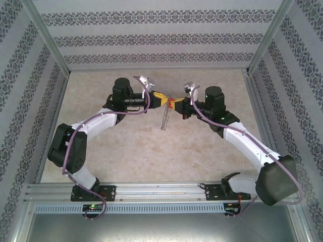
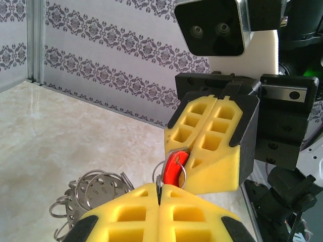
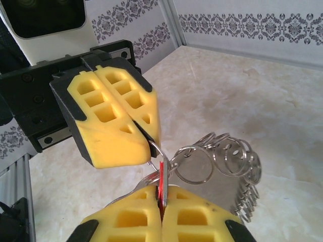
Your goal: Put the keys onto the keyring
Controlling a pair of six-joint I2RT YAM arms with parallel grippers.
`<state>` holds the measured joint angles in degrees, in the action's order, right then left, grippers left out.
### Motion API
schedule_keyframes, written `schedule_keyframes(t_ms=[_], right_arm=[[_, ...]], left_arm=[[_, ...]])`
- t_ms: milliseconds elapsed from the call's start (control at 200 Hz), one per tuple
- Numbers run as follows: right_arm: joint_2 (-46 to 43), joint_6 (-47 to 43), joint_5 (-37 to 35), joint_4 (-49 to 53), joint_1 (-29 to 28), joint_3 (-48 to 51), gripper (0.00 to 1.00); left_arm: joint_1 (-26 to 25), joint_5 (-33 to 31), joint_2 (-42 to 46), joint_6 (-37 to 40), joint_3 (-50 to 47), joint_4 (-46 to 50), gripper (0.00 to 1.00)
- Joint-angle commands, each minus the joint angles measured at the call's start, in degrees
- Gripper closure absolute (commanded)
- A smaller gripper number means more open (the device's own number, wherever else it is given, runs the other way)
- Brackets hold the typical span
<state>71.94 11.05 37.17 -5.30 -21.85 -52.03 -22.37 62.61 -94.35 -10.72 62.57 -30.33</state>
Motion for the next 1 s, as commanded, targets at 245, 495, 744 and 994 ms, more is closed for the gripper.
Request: schedule_keyframes(t_ms=[245,495,744,994], right_arm=[[-0.31,-2.04,1.36,1.81,1.11,-4.6,1.0],[0.13,-2.73,0.97,3.13,1.15,-6.43,1.0],[1.66,-1.43,-0.67,5.28,1.46,-8.2,1.0],[6.94,-1.34,-1.21,7.29,1.8,-11.28,1.0]], left_arm=[[0.41,1.11,2.15,1.06,1.02,-0.44,1.0],[0.36,0.94,2.24,0.45,0.85,-1.18,1.0],[0.46,-3.2,2.64,-0.35,-0.6,-1.49,0.79],[1.03,-12.93,6.49,0.85,-4.49,-0.39,0.57]])
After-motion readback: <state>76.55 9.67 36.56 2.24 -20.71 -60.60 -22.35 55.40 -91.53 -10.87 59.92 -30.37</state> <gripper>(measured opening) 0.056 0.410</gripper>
